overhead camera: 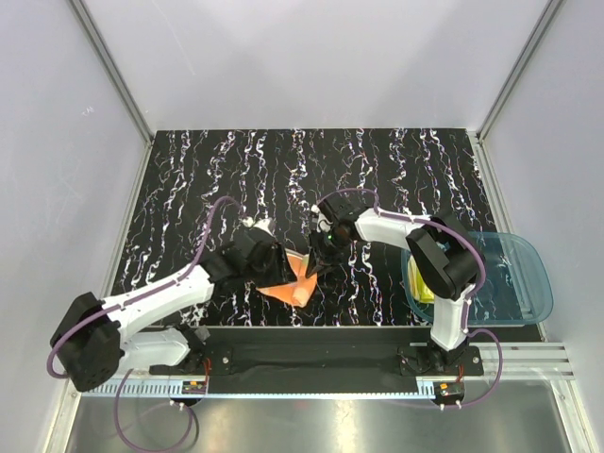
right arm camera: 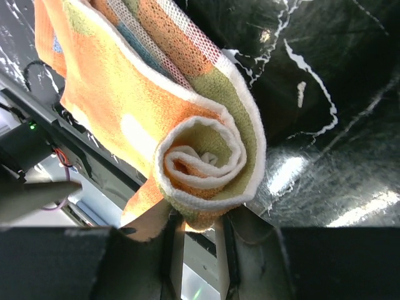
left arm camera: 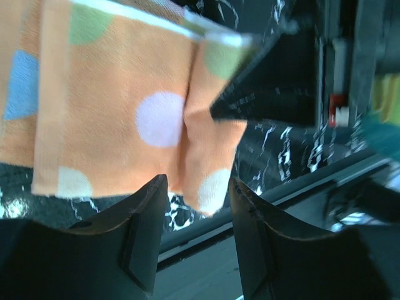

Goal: Roll the towels
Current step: Roll the towel

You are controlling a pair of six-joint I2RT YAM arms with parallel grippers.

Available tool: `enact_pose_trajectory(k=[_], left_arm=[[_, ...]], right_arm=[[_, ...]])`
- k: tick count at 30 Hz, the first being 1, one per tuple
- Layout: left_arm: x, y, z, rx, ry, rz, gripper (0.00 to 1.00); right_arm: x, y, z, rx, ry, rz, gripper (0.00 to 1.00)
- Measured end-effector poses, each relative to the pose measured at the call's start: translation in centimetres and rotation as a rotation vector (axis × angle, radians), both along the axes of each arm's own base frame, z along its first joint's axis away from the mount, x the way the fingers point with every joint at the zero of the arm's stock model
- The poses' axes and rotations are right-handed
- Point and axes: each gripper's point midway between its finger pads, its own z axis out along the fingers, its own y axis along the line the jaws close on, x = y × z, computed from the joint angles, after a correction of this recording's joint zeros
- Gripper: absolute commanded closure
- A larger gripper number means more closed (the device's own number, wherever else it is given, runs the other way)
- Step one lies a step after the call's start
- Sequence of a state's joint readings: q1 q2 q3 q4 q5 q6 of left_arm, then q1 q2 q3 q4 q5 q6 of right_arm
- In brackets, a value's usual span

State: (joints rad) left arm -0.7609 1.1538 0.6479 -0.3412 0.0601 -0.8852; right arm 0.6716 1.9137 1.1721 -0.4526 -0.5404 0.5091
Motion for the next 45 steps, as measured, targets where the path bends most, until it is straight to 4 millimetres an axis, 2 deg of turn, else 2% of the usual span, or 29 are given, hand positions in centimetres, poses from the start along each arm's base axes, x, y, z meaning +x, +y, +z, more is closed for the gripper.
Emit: enact_pose_trajectory(k=[9, 15, 19, 33, 45], left_arm=[[-3.1, -2.8, -0.2, 0.21, -0.071, -0.155, 0.51], [-3.7, -5.8, 0.3, 0.244, -0.11, -0.217, 0.52], [-3.8, -6.7, -0.2, 0.276, -0.121, -0.239, 0.52], [-3.3, -5.2, -5.0, 0.461, -0.092, -0.229, 0.52], [-3.0, -4.4, -5.2, 0.572, -0.16, -0.218, 0.47]], right_arm=[[0.5, -0.4, -0.4, -0.079, 0.018, -0.007, 0.71], [0.5, -0.5, -0.5, -0.097, 0.028, -0.008, 0.7], [0.4, -0.6, -0.5, -0.103, 0.033, -0.007, 0.7], [0.3, -0.6, -0.5, -0.109, 0.04, -0.005, 0.7], [0.3, -0.5, -0.7, -0.121, 0.05, 0.009, 0.66]])
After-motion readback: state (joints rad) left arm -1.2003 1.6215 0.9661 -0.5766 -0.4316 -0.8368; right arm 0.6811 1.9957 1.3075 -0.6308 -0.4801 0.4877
